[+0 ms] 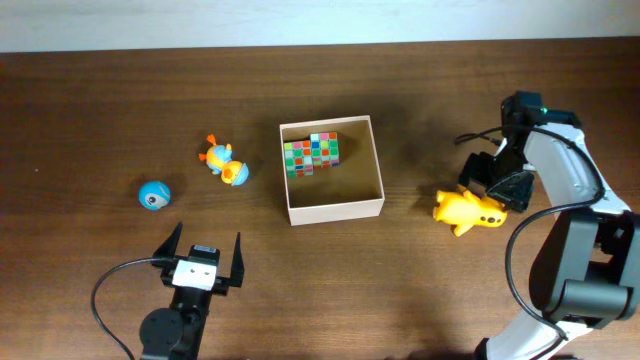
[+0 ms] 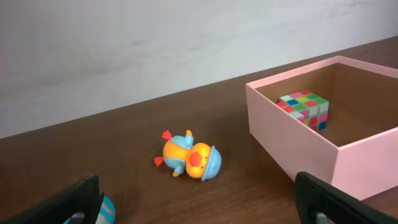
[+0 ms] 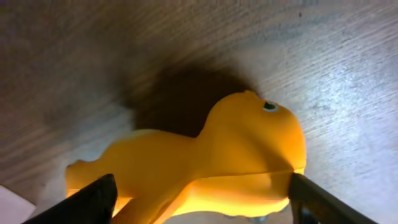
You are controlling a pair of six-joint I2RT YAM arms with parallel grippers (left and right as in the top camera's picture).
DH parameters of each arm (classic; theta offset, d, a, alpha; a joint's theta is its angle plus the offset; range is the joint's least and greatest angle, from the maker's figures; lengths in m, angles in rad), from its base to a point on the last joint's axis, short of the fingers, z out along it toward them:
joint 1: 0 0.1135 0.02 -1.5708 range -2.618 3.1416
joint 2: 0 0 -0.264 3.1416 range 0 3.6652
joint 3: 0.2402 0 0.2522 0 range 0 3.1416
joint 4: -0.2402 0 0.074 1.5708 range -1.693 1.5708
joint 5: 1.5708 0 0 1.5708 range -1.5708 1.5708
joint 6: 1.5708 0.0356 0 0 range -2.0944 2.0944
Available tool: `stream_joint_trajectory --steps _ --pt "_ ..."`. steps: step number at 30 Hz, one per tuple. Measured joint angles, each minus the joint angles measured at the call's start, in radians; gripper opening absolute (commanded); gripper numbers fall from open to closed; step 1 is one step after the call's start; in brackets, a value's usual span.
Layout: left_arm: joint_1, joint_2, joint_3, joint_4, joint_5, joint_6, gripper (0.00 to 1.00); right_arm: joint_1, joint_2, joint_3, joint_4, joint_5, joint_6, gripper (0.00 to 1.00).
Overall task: Pack container
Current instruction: 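Raise the right gripper and move it right over the yellow duck, then lower the right gripper and close it on the yellow duck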
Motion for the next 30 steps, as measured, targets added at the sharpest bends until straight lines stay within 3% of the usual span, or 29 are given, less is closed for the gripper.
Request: stream_joint_trajectory --steps 12,19,30 --pt "0.0 0.0 0.0 0.0 0.0 0.0 0.99 0.026 0.0 0.0 0.066 0.006 -0.037 0.43" --pt "0.0 0.0 0.0 0.0 0.0 0.0 0.99 0.041 0.0 0.0 0.09 0.032 -0.066 0.42" --pt "0.0 0.0 0.0 0.0 0.0 0.0 0.99 0.066 0.0 0.0 0.179 0.037 -0.159 0.47"
